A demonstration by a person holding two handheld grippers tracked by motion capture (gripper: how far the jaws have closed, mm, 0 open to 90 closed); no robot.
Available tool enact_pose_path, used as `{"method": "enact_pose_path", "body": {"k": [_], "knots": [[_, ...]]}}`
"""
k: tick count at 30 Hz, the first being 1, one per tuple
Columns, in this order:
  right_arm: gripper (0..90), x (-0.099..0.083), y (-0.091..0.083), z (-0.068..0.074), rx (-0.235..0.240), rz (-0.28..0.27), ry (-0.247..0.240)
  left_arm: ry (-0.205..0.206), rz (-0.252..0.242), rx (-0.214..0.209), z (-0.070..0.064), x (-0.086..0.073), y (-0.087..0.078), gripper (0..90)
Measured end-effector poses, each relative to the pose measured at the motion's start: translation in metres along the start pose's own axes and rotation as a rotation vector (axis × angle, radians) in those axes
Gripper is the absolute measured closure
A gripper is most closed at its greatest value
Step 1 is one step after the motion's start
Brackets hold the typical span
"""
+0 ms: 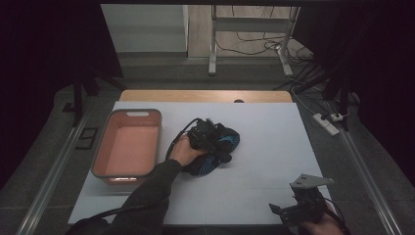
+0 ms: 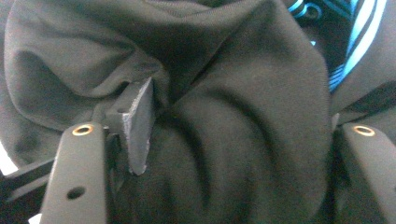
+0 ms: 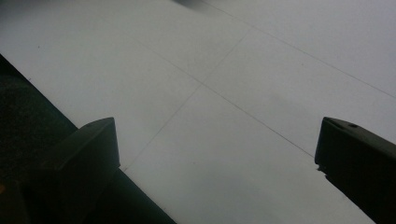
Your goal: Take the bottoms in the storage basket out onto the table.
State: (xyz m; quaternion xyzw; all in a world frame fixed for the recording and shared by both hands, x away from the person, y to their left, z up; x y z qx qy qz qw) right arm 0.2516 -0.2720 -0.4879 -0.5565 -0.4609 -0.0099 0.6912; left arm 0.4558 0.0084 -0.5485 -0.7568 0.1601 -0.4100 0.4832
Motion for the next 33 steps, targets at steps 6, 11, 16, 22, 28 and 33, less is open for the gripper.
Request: {"method": "enact_pose_path", "body": {"k": [6,11,16,22,28,33], "knots": [[0.0,0.000,0.000,0.000,0.001,0.001,-0.001,-0.013,-0.011,-0.029,-0.001,0.000,-0.003,29.1],[0.0,0.000,0.000,0.000,0.002,0.002,-0.004,-0.008,-0.018,-0.047,-0.004,0.000,-0.005,22.6],[0.0,0.000,0.000,0.000,0.001,0.002,-0.005,-0.008,-0.027,-0.061,-0.005,0.001,-0.007,17.2],[0.0,0.000,0.000,0.000,0.002,0.002,-0.008,0.000,-0.029,-0.054,-0.007,0.002,-0.006,5.3],[0.0,0.000,0.000,0.000,0.003,0.006,-0.012,0.018,-0.060,-0.034,-0.008,0.003,-0.008,0.0],[0.0,0.000,0.001,0.001,-0.001,0.005,-0.012,0.009,-0.102,-0.071,-0.010,0.002,-0.013,0.0]]}}
Point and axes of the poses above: each handheld gripper's, and its own axes: y roughly forward along the jaws, x roughly out of its top, z roughly to its left, the point moved 5 cm from there along y, roughly forward along the jaws, and after that the axes turned 5 degrees about -x, right-handed, at the moved point
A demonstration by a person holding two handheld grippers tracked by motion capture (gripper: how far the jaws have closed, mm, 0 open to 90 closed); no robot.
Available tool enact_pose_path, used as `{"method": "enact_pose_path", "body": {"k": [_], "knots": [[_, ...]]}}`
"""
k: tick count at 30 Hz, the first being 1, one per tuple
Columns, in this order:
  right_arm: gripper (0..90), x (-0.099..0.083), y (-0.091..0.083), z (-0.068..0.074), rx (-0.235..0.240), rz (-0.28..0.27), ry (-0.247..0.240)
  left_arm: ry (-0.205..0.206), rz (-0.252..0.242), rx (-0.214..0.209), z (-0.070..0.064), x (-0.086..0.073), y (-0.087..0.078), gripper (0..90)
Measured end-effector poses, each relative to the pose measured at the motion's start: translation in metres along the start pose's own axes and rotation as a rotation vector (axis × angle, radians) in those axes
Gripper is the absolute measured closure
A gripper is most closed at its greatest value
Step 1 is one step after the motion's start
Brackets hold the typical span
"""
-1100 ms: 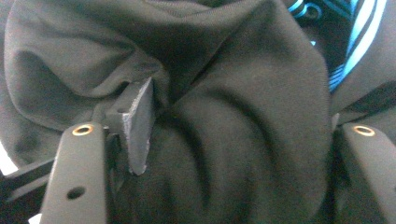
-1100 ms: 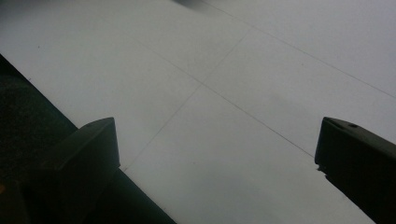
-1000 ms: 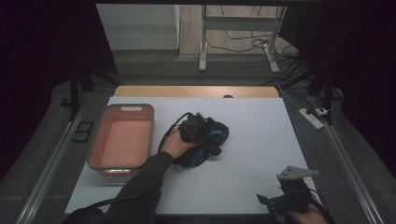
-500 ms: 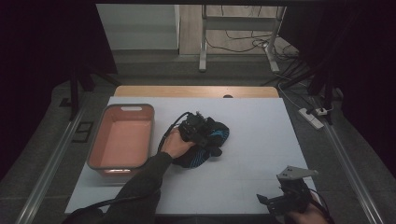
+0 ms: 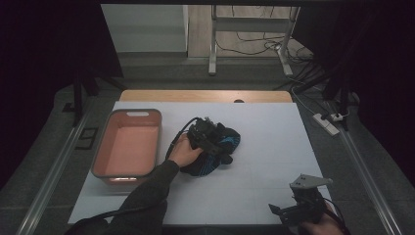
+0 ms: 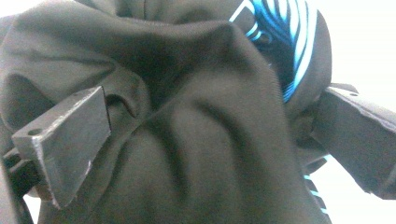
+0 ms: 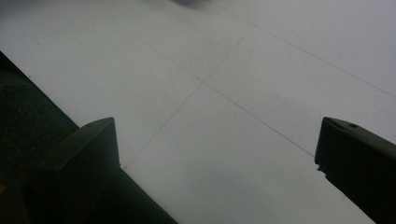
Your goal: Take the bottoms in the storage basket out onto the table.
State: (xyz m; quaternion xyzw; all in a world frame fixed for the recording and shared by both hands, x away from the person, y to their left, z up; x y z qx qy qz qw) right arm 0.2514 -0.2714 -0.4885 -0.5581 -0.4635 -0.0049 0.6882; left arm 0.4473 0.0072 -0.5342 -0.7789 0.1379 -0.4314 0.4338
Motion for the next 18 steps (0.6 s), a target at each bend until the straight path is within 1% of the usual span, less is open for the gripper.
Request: {"method": "enact_pose_path", "body": {"k": [1,4,6,10,14,16,18], "knots": [[0.0,0.000,0.000,0.000,0.000,0.000,0.000,0.000,-0.004,-0.002,0.000,0.000,-0.001,0.0],[0.0,0.000,0.000,0.000,-0.001,0.001,-0.001,0.001,-0.014,-0.029,-0.002,0.000,-0.003,0.0],[0.0,0.000,0.000,0.000,0.000,0.003,0.000,0.007,-0.019,-0.027,-0.004,0.001,-0.005,0.0],[0.0,0.000,0.000,0.000,0.001,0.005,-0.002,0.023,-0.029,-0.043,-0.009,0.004,-0.008,0.0],[0.0,0.000,0.000,0.000,0.000,0.004,-0.005,0.043,-0.041,-0.048,-0.013,0.006,-0.011,0.0],[0.0,0.000,0.000,0.001,0.000,0.004,-0.006,0.055,-0.050,-0.069,-0.015,0.007,-0.013,0.0],[0.0,0.000,0.000,0.001,0.000,0.004,-0.006,0.058,-0.056,-0.080,-0.016,0.006,-0.015,0.0]]}}
Point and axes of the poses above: each handheld gripper's, and its own axes: y roughly forward along the jaws, x roughly out of its top, z roughly to its left, the point moved 5 cm from there along y, roughly forward along the jaws, and after that the axes turned 5 degrees about -x, right-handed, at the moved point
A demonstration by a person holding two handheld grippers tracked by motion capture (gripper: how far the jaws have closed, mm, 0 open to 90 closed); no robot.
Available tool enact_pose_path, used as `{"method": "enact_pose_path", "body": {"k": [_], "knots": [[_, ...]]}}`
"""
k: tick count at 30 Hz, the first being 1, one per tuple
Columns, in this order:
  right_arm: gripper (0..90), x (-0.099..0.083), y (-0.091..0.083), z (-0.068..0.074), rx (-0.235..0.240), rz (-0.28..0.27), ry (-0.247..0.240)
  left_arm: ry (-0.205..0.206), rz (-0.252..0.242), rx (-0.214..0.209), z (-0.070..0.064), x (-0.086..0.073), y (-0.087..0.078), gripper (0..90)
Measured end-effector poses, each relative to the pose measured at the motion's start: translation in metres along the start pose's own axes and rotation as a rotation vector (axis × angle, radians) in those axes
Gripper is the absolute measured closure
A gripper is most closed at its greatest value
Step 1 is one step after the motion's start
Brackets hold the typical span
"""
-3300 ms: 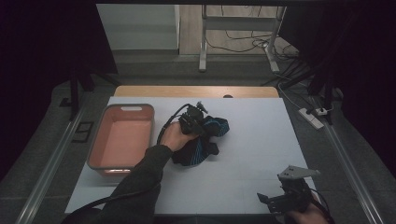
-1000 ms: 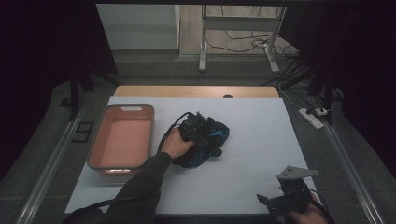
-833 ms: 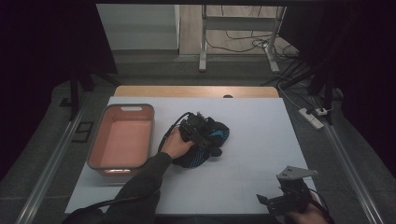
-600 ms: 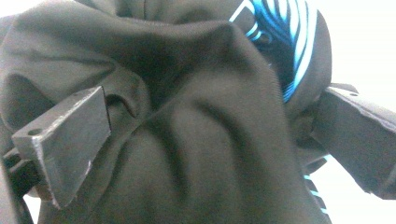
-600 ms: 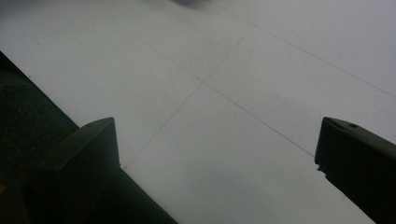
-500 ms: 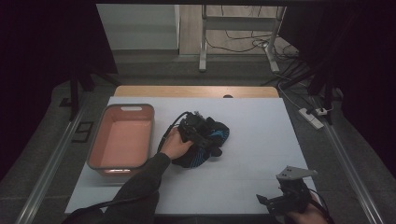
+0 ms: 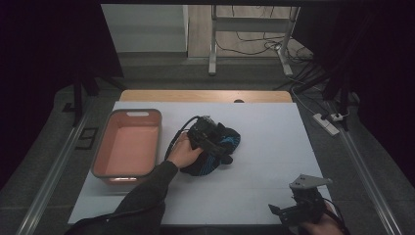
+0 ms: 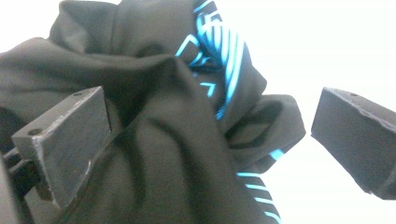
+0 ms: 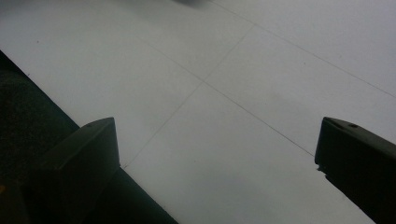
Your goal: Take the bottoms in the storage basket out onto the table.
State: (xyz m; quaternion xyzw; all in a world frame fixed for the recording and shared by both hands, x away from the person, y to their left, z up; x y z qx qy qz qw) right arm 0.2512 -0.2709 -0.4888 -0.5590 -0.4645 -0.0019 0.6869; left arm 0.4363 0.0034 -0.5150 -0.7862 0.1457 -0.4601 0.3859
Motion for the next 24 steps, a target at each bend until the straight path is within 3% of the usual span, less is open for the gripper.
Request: {"method": "enact_pose_path", "body": {"k": [9,13,24], "knots": [[0.0,0.000,0.000,0.000,-0.001,0.003,-0.001,0.002,-0.039,-0.057,-0.002,-0.002,-0.008,0.0],[0.0,0.000,0.000,0.000,-0.001,0.003,-0.002,0.025,-0.040,-0.053,-0.006,-0.002,-0.011,0.0],[0.0,0.000,0.000,0.000,-0.003,0.003,-0.002,0.038,-0.047,-0.041,-0.013,-0.008,-0.018,0.0]]}}
Point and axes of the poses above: each handheld gripper's, and its own axes: y roughly forward along the jaws, x roughly out of its top, z roughly to its left, the point moved 5 cm from there along y, roughly forward along the jaws, and after that the axes turned 5 degrees about -x, right-handed, at the moved point
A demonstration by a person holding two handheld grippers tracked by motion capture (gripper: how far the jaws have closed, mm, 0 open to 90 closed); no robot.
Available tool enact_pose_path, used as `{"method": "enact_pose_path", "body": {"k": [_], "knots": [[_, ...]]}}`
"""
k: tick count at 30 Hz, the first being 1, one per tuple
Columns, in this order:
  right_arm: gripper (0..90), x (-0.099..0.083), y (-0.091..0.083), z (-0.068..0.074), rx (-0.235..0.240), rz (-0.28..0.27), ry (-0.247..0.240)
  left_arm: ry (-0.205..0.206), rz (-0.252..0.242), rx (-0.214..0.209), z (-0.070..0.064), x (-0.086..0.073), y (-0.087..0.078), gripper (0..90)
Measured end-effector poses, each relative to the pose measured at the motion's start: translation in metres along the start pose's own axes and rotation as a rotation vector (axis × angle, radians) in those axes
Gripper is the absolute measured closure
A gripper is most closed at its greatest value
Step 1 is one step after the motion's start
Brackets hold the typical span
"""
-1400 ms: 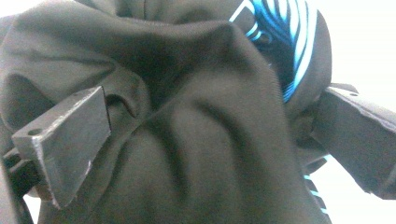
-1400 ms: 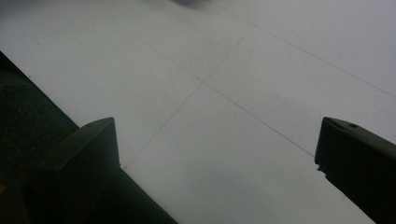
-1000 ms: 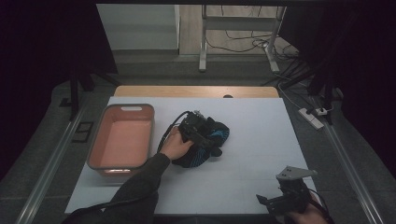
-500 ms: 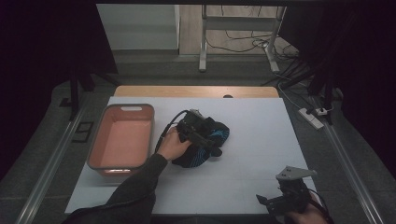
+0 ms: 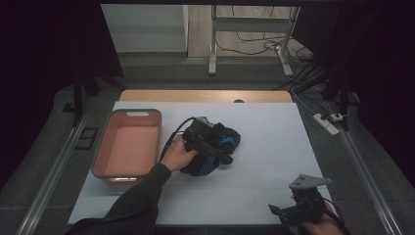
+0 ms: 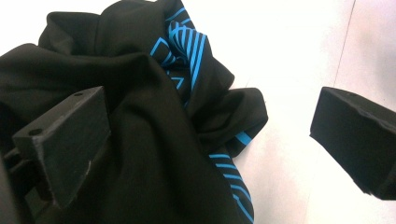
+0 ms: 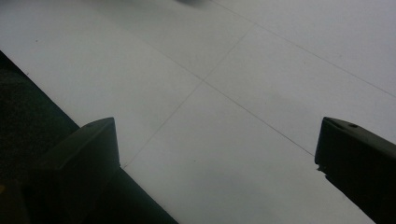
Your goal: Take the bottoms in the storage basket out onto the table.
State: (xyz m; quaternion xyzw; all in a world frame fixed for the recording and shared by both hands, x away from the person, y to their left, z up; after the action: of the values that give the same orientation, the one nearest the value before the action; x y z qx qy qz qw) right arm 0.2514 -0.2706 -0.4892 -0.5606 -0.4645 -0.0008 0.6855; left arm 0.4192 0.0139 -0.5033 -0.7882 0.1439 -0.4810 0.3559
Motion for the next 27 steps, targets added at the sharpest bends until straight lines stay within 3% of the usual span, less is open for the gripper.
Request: {"method": "enact_pose_path", "body": {"k": [8,15,27], "knots": [[0.0,0.000,0.000,0.000,-0.001,0.002,0.000,0.000,-0.020,0.013,-0.004,-0.002,-0.007,0.0],[0.0,0.000,0.000,0.000,-0.001,-0.001,0.000,0.012,-0.006,0.020,-0.009,-0.005,-0.007,0.0],[0.0,0.000,-0.001,0.000,0.004,-0.006,0.005,0.029,-0.034,-0.018,-0.013,-0.010,-0.013,0.0]]}}
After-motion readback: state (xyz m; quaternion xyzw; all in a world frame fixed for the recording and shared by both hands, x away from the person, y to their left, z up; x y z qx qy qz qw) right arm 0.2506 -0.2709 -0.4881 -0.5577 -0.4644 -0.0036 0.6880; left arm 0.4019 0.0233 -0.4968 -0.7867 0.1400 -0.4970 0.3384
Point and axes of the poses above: each handheld gripper's, and its own axes: y roughly forward along the jaws, x roughly out of its top, z roughly to its left, the point moved 5 cm from there along y, roughly forward along the jaws, and after that the axes turned 5 degrees about -x, right-handed, at the moved point
